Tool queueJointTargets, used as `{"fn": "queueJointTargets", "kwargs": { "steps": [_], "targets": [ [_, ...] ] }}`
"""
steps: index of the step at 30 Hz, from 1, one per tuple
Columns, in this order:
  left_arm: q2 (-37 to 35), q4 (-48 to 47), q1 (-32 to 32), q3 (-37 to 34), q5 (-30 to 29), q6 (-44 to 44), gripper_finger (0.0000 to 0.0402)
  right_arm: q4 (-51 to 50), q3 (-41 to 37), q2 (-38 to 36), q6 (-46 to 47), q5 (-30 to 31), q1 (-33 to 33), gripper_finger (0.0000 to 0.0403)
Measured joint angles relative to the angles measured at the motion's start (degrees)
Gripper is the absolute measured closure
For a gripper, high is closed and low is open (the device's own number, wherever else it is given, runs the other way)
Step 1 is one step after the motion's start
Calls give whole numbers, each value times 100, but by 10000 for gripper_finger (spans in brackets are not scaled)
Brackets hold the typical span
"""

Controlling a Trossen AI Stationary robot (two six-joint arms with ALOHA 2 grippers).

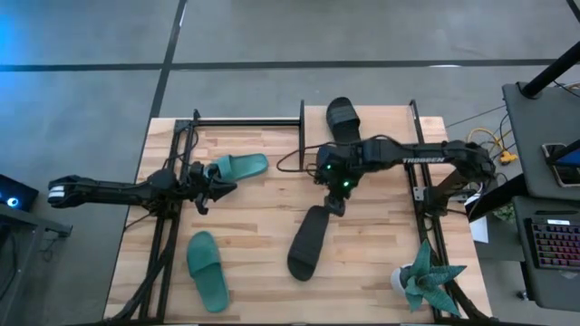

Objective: Pick and place slides into the shelf
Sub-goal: Put the black slipper on the shelf

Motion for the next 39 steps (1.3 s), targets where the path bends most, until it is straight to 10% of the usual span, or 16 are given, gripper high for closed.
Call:
{"fn": "queueJointTargets", "kwargs": {
  "steps": [27,33,39],
  "targets": [
    [223,5,-15,-2,566,-22,402,3776,-2401,0,2370,1339,1235,186],
    [222,27,-15,-2,568,-2174,402,3830,-2496,0,2522,1335,1258,186],
    [339,203,-15,0,397,-2248,402,3850,-2297,0,2951,1184,1448,186]
  ]
}}
